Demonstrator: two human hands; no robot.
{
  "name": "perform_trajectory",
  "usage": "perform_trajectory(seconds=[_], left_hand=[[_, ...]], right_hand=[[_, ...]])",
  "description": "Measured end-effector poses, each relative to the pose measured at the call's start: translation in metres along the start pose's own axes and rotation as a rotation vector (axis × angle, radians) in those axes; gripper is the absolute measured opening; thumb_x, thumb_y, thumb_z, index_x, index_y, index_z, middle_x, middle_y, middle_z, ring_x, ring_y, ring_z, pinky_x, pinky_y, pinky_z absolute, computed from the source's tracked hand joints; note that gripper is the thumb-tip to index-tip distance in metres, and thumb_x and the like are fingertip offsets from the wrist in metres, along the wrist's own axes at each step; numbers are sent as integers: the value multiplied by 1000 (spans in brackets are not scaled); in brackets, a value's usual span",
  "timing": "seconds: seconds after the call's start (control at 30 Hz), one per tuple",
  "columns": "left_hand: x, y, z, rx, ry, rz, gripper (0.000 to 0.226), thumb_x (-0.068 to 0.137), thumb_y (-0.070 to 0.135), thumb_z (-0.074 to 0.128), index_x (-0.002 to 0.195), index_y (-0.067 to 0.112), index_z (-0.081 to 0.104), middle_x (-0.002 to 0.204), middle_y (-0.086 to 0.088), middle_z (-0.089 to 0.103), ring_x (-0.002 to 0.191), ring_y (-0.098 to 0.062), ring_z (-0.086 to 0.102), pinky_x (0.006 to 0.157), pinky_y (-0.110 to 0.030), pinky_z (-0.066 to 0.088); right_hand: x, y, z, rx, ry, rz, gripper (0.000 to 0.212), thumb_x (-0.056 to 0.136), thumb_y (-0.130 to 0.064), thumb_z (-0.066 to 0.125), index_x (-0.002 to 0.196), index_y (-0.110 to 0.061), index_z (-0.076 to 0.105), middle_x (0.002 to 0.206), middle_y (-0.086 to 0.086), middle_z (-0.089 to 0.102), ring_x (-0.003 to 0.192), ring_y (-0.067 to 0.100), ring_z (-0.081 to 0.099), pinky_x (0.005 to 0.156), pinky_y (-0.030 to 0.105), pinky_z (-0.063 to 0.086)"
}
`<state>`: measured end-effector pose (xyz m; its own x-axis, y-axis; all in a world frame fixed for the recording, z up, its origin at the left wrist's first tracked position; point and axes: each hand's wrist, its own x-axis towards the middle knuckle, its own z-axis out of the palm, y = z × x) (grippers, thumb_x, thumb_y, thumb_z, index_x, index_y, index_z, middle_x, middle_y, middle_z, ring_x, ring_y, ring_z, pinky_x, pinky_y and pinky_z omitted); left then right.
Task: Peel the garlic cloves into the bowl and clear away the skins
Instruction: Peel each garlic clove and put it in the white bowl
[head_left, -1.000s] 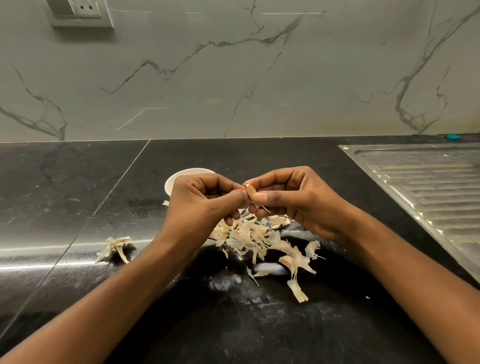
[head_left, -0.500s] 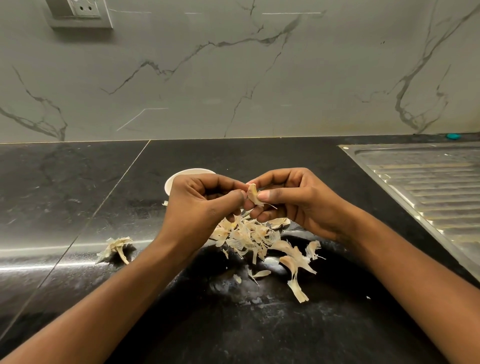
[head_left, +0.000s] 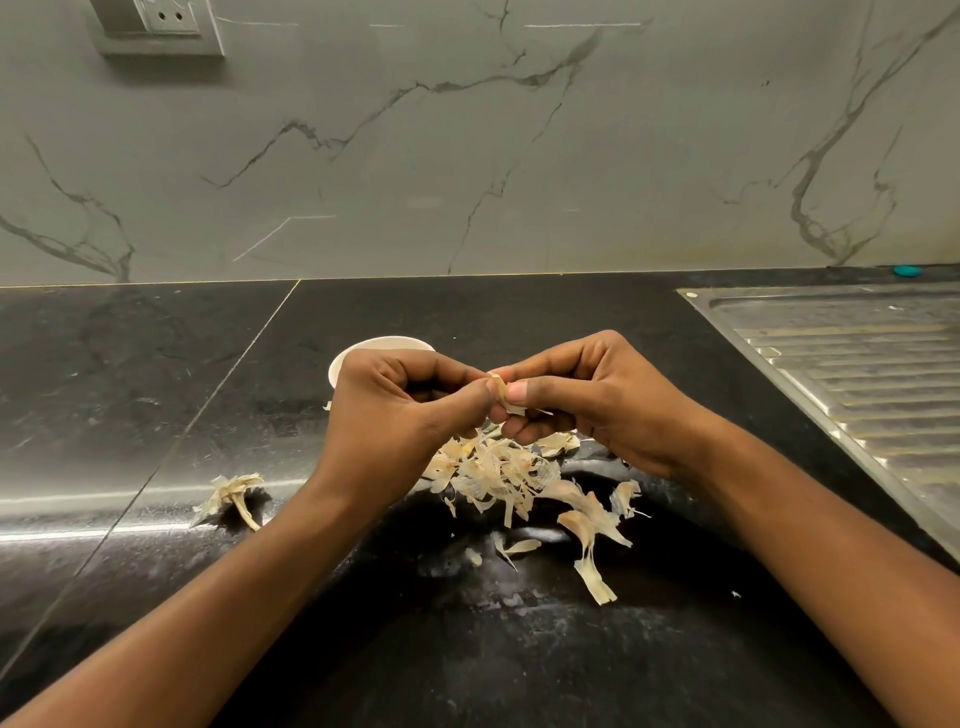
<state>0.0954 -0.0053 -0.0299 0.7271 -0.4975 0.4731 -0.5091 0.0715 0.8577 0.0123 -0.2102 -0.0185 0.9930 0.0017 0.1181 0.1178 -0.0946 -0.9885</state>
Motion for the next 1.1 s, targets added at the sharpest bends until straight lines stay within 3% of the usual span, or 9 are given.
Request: perform_trajectory(seconds=[0.1,0.4,0.8,1.1], left_hand=[[-1,1,0,-5,-2,4,2,86,8,82,88,10,82,72,-3,78,62,-22,73,57,-21,57],[3,-1,-3,-109,-74,-38,9,86,6,80,94,1,80,79,-12,79,70,-29,76,65,-32,65],[-1,-4,1,-42,-12,-19,5,87,3,80,83,4,80,70,-8,76,58,-21,70,58,-27,59],[-1,-4,4,40,49,22,8,86,8,80,79,8,78,66,-5,74,56,-33,65,54,-40,58]], right_hand=[[0,0,0,-25,3,-11,24,96,-6,69,118,0,76,104,22,79,89,28,78,76,30,64],[-1,-2,-2,-65,5,-21,23,97,-8,70,117,0,77,104,21,79,87,28,77,77,31,64],[-2,0,6,-81,-8,-29,25,94,-9,72,116,3,77,103,20,80,89,32,78,79,34,66],[-1,-1,10,-25,18,-18,27,89,-17,73,112,-5,79,101,17,80,88,27,79,76,28,65]])
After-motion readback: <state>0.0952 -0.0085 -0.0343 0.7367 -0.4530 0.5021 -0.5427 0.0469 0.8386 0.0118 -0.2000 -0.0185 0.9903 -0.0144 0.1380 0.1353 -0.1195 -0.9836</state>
